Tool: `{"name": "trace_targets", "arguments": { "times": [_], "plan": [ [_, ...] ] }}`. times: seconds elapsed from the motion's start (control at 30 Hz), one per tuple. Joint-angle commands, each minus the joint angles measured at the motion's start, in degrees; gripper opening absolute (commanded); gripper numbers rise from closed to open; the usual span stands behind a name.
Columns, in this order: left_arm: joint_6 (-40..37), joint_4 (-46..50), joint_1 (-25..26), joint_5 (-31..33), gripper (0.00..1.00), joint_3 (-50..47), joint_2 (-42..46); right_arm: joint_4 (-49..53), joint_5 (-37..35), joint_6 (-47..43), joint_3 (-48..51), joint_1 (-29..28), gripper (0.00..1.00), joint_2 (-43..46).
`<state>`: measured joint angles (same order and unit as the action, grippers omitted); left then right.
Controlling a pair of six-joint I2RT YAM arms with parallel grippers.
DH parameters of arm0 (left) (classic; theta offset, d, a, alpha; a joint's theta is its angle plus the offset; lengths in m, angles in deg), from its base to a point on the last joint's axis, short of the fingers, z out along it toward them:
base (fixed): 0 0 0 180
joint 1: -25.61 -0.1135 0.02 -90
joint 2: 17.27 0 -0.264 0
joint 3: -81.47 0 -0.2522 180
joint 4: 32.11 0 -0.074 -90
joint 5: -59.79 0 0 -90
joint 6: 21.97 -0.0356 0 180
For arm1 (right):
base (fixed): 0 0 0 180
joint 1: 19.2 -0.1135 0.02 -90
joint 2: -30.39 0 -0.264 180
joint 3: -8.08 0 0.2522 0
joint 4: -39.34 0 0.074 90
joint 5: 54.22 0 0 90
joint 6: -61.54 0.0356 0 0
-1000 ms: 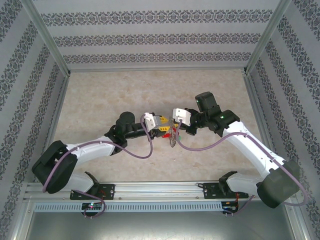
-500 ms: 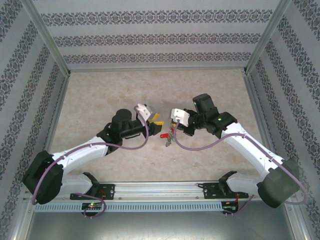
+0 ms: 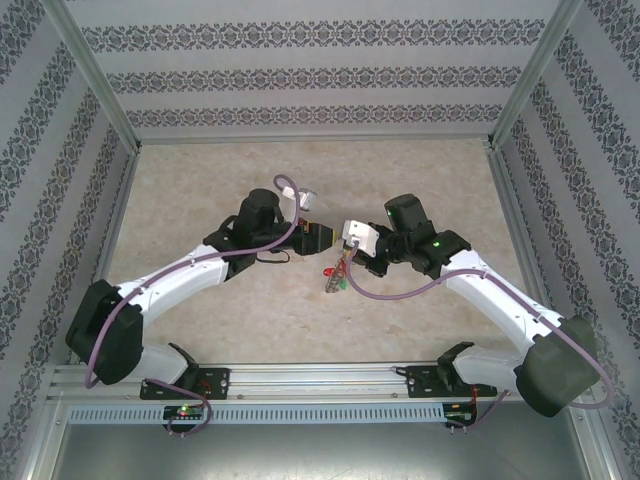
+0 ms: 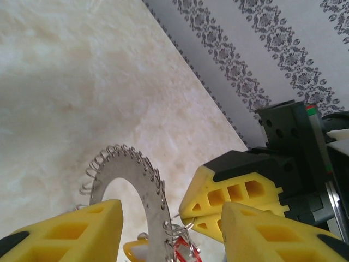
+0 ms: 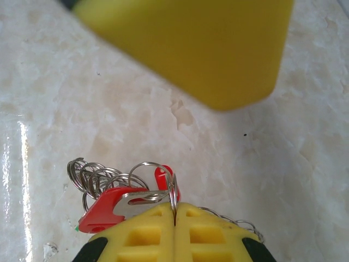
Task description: Put the keys on the keyring
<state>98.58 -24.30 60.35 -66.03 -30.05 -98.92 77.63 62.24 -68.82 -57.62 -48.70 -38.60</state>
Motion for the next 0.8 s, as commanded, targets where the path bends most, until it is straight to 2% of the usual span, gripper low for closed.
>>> {"name": "trace_targets", "arguments": {
  "times": [0.0, 0.5, 0.77],
  "plan": [
    [2.1, 4.6, -0.6, -5.1, 0.49, 3.1, -1.4, -4.0, 2.9, 1.4, 0.7, 0.0, 0.00, 0.5],
    [1.0, 9.6, 0.2, -6.6, 0.40, 4.7, -3.7, -5.5, 3.8, 2.0, 2.0, 0.9, 0.00, 0.5],
    [0.2, 10.7, 0.9, -8.6, 0.39, 5.3, -4.3, -6.2, 3.9, 2.6, 2.3, 1.0, 0.00, 0.3]
  ]
}}
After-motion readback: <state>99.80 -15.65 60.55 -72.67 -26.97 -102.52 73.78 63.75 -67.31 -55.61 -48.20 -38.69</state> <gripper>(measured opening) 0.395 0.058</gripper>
